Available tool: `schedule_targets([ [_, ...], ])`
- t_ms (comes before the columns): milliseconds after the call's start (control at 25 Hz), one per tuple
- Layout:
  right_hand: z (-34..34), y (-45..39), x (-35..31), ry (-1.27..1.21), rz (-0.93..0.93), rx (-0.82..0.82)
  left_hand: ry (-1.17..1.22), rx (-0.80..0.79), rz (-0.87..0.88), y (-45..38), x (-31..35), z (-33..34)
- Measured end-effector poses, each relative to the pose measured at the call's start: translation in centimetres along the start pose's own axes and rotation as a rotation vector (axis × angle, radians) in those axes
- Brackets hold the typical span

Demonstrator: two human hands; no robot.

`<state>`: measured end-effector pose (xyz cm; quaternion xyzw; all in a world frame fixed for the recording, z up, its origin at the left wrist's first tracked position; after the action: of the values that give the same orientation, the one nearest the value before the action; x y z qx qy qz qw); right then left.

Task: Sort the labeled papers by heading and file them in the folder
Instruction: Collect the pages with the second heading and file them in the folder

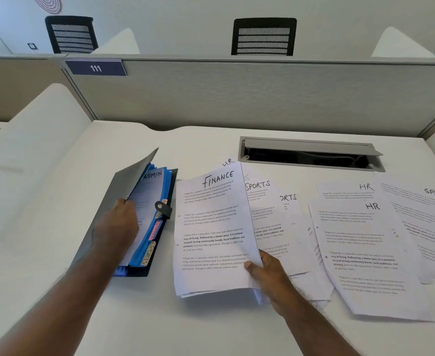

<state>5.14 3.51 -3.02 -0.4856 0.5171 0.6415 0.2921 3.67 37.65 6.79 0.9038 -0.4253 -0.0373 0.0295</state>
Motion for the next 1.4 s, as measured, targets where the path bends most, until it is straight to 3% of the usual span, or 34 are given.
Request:
schedule_targets([
  [280,0.0,0.0,-0.5,0.007,0.014,0.007,-0.004,-0.001,-0.057,0.4,-0.1,0.9],
  [560,0.0,0.1,-0.6,0.035,0.021,0.009,-0.035,0.025,0.019,0.7,0.4,1.2],
  [680,0.2,0.2,-1.2,0.014,0.004,-0.007,0.045,-0.057,0.051,0.3,0.1,2.0],
  [800,0.9,0.4,-2.5,-0.021,0.011,-0.077,0.172,-0.154,0.039,0.0,0.2,2.4],
  [1000,2.9,0.2,-5.0,0.142,0.073,-0.276,0.233,-0.177,0.081,0.2,0.0,2.6],
  [1400,9.2,-3.9,-8.9,0.135,0.002,-0.132,0.258,-0.177,0.127,-0.4,0.7,2.4],
])
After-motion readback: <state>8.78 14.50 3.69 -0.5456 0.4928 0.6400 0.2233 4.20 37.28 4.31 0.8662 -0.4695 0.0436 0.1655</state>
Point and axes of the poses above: each hand's wrist, its own y-axis away from the middle knuckle, its own z-axis out of the palm, x = y × z, the point moved 4 cm from there along -y, towards the middle knuckle, and after that the axes turned 8 degrees about -z, right-handed, at the moved point
